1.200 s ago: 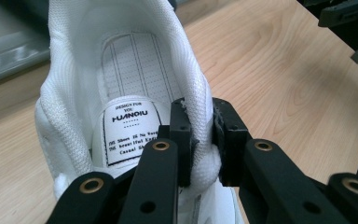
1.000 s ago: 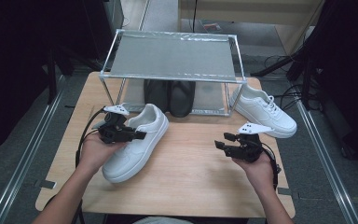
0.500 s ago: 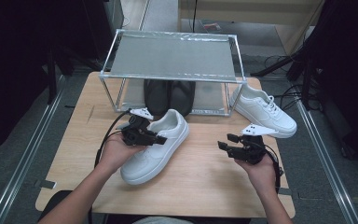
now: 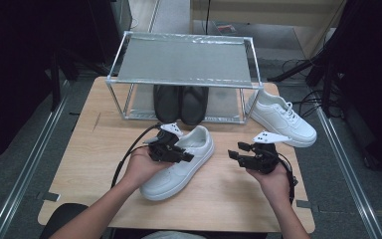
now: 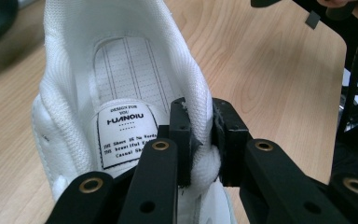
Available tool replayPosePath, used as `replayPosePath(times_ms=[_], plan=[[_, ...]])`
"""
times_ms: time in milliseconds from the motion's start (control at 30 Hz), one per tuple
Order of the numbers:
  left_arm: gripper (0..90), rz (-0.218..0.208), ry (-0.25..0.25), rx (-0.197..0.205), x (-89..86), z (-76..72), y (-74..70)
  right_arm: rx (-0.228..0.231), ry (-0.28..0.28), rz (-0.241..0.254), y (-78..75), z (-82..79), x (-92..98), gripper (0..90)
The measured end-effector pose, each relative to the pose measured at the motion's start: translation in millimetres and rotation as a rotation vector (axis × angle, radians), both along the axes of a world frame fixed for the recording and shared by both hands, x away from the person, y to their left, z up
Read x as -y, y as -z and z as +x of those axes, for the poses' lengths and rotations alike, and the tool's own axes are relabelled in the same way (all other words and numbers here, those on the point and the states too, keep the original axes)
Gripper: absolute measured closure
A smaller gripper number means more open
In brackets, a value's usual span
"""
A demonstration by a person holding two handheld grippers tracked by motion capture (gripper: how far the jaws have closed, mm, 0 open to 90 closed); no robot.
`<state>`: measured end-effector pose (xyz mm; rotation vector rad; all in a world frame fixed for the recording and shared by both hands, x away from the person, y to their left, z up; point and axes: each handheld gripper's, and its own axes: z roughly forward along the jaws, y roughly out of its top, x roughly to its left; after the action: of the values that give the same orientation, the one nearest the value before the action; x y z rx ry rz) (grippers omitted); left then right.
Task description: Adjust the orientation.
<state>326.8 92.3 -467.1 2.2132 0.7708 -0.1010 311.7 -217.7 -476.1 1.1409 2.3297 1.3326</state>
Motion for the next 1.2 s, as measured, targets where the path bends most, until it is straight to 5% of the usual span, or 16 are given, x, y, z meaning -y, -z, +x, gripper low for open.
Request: replayPosePath(times_ms=[500, 600, 667, 867, 1200], plan=[[75.4, -0.005, 0.020, 0.007, 5.3, 4.1, 9.5, -0.008, -0.032, 0.004, 4.5, 7.7, -22.2, 51.0], [69.3, -0.054, 0.002, 0.006, 0.6, 4.1, 5.9, -0.002, -0.034, -0.006, 5.1, 9.1, -27.3, 51.9], [66.2, -0.085, -0.015, 0.001, -4.6, 3.5, 2.2, -0.004, -0.048, 0.002, 5.5, 11.5, -31.5, 54.6], [64.4, -0.090, -0.034, 0.032, -16.2, -5.4, -6.8, -0.020, -0.107, 0.008, 3.8, 15.6, -47.4, 68.8], [74.8, -0.115, -0.050, 0.037, -33.4, -33.4, -10.4, -0.029, -0.166, 0.032, -5.1, 28.0, -67.7, 90.0]])
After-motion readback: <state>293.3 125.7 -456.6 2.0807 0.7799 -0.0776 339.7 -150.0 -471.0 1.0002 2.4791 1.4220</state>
